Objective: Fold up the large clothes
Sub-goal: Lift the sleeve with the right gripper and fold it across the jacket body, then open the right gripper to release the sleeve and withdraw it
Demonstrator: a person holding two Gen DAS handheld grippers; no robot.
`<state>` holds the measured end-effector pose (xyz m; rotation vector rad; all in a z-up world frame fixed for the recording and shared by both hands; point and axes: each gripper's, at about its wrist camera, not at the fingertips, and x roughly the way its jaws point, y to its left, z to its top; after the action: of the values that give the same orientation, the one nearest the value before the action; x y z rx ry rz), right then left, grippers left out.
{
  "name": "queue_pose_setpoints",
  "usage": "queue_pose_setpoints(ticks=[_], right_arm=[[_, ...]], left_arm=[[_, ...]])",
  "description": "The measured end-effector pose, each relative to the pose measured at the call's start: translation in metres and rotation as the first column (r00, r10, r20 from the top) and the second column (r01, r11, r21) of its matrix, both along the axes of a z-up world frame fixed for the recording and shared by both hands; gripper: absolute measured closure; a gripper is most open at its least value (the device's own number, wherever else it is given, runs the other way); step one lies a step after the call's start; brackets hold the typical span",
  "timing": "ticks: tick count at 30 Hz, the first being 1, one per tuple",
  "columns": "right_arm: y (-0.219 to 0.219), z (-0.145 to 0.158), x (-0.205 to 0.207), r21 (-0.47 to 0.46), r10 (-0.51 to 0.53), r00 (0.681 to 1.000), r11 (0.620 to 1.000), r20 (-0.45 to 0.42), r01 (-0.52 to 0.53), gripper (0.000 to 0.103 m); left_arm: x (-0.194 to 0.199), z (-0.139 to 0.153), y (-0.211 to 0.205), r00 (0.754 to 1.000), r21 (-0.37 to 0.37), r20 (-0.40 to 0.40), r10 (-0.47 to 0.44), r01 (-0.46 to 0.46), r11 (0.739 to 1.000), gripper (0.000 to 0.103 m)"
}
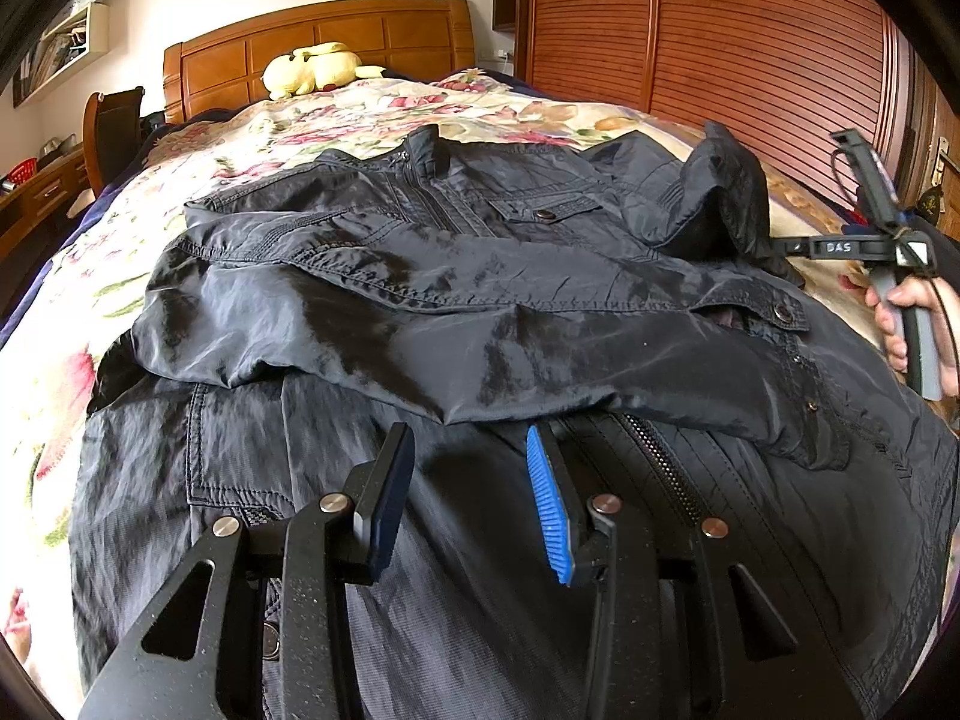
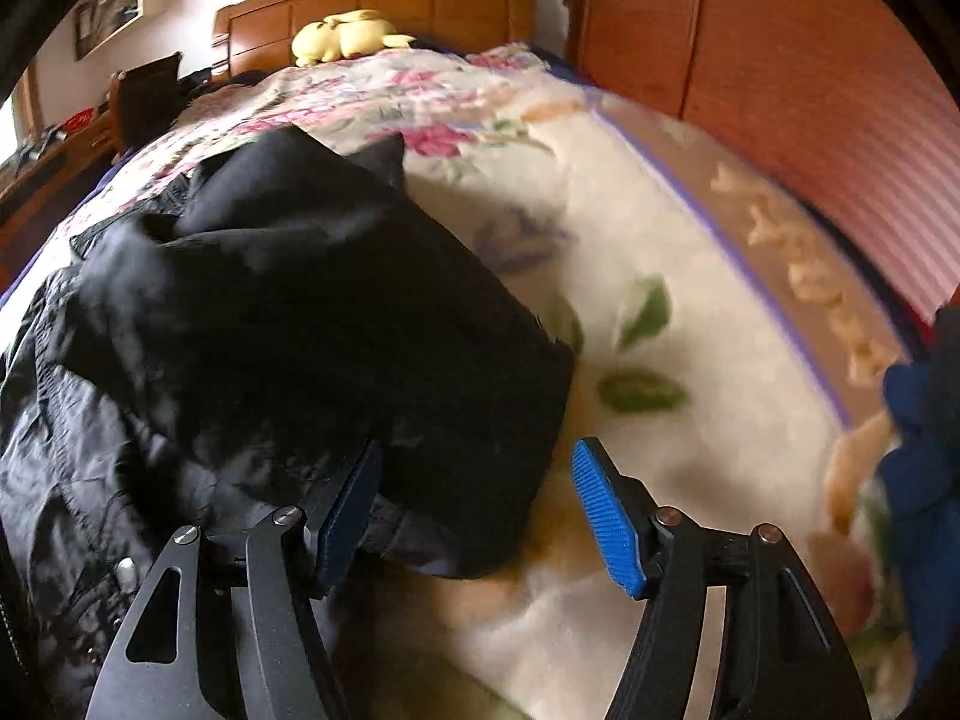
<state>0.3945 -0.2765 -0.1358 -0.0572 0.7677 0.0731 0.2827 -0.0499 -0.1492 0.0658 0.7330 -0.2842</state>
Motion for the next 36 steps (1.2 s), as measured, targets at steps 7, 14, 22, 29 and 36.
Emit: queue_pose_setpoints(ticks=[7,14,22,29,36], right_arm=[[0.007,-0.018,0.004,0.016,0.020,0.999,1.000,-0.038,-0.019,0.035],[0.000,-0.023,-0.001,0.057,0.021,1.000,0.998,-0.022,-0.020,0.035],[0.004,-0.027,-0.001,0.027,0.036,0.999,0.999,-0.031,-0.035,0.040],[0.026,-0.009,-0.012,-0.040,0.099,0.990,0.994,-0.102,-0.104,0.086],[0.057,0.080,-0.077,-0.153,0.152,0.983,0.979,0.103,-0.135,0.093]], left_arm=[[0.000,0.000,0.000,1.000,0.001,0.000,0.000,0.000,1.000,0.063],[0.000,0.000,-0.001,1.000,0.002,0.001,0.001,-0.001,1.000,0.063],[-0.001,0.000,-0.001,1.000,0.005,0.008,0.001,-0.001,1.000,0.063],[-0.009,0.010,0.009,0.999,-0.019,0.041,0.012,-0.012,1.000,0.063],[-0.033,0.029,0.023,0.995,-0.018,0.100,0.015,-0.013,1.000,0.063]])
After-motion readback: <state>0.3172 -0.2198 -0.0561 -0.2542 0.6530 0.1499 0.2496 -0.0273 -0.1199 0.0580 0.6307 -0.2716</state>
